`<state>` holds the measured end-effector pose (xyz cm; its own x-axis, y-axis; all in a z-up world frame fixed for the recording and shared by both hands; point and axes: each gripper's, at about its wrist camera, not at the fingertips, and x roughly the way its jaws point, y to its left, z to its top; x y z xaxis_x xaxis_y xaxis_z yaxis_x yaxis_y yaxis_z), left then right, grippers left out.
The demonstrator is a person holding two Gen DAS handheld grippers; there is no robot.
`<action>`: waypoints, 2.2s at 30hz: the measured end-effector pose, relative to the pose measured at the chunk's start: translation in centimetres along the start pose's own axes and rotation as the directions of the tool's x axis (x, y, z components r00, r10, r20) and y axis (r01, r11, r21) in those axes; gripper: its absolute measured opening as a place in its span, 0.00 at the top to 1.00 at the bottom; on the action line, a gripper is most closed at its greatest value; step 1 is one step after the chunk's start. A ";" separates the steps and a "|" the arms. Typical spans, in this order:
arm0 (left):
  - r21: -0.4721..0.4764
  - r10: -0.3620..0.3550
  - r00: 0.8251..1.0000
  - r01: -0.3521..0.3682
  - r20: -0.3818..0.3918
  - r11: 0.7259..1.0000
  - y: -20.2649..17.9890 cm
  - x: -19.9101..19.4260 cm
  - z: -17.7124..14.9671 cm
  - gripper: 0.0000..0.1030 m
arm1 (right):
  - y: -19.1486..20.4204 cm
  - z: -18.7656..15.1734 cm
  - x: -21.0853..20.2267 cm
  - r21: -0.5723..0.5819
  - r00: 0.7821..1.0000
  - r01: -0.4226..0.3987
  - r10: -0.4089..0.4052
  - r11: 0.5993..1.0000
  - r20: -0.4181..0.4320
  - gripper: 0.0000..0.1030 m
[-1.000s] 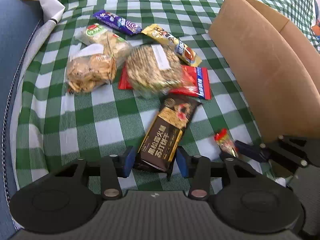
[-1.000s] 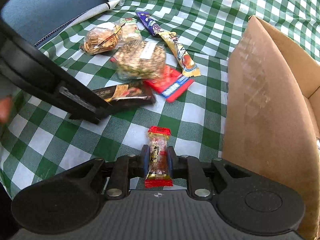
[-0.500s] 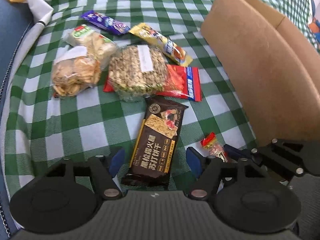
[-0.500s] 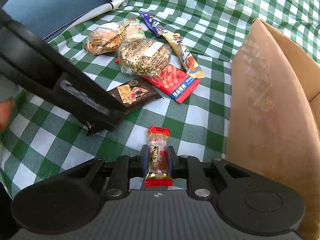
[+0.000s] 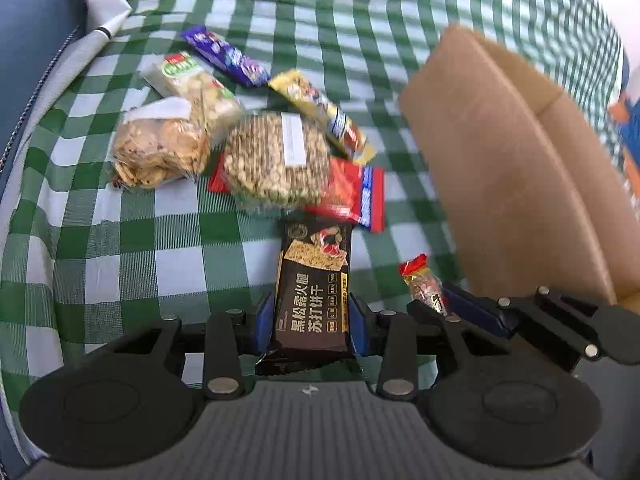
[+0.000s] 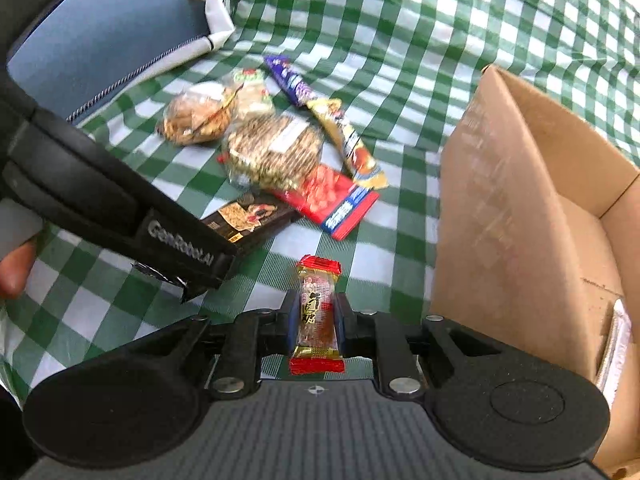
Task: Organize snacks
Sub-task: 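Grasp the dark brown cracker bar with the left tool and lift it, then carry the cracker bar with the left tool while the right tool carries the candy over the box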
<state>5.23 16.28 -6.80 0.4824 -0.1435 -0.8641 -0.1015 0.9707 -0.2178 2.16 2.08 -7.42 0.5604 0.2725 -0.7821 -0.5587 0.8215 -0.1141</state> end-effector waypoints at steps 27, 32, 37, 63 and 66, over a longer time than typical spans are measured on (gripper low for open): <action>0.025 -0.089 0.921 0.086 0.380 0.996 -4.0 -5.8 0.4 0.59 | -7.8 1.1 -10.8 0.083 0.897 0.062 -0.092 0.995 0.432 0.82; 0.059 -0.123 0.898 0.108 0.422 0.992 -5.0 -6.2 0.5 0.59 | -10.8 0.1 -11.6 0.131 0.886 0.086 -0.136 0.988 0.444 0.82; 0.119 -0.163 0.872 0.121 0.461 0.985 -6.8 -6.6 0.3 0.59 | -13.1 -0.8 -12.0 0.202 0.879 0.108 -0.189 0.973 0.438 0.82; 0.243 -0.334 0.790 0.239 0.515 0.940 -14.2 -6.7 -0.5 0.59 | -17.8 -2.5 -12.3 0.442 0.850 0.190 -0.373 0.876 0.373 0.82; 0.248 -0.347 0.782 0.250 0.518 0.936 -14.6 -6.7 -0.6 0.59 | -18.3 -2.6 -12.4 0.462 0.846 0.197 -0.388 0.865 0.366 0.82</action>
<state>2.97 2.93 1.91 0.8632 -0.3489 -0.3649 0.2419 0.9203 -0.3076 3.80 -17.63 2.73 0.9146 0.0950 -0.3931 -0.0902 0.9955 0.0307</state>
